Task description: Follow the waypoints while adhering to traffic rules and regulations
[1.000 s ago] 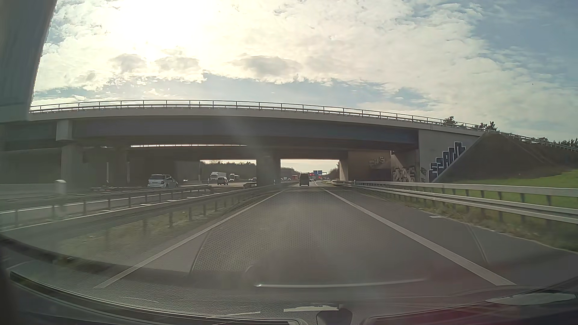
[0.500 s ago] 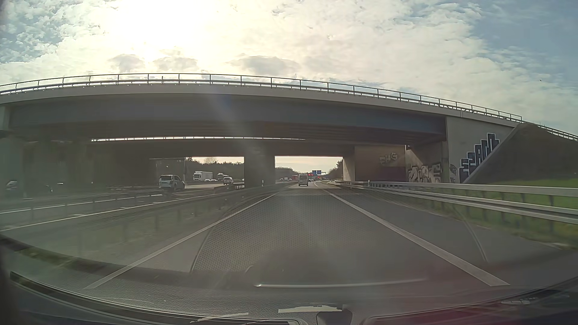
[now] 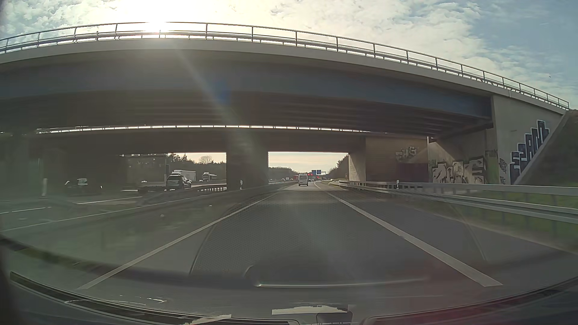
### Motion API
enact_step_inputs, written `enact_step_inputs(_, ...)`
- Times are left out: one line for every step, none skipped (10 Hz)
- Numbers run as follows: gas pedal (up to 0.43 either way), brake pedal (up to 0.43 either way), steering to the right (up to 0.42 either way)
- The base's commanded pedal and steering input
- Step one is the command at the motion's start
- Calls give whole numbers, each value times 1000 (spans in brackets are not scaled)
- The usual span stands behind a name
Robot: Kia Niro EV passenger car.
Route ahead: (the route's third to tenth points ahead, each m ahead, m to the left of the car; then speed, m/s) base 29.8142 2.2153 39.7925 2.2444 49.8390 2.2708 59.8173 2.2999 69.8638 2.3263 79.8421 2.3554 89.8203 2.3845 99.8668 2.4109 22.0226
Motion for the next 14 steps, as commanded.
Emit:
enact_step_inputs(138, 0, -2)
enact_step_inputs(138, 0, -2)
enact_step_inputs(138, 0, -2)
enact_step_inputs(138, 0, -2)
enact_step_inputs(138, 0, -2)
enact_step_inputs(138, 0, -2)
enact_step_inputs(138, 0, -2)
enact_step_inputs(138, 0, -2)
enact_step_inputs(138, 0, -2)
enact_step_inputs(138, 0, -2)
enact_step_inputs(138, 0, -2)
enact_step_inputs(138, 0, -2)
enact_step_inputs(138, 0, -2)
enact_step_inputs(138, 0, -2)
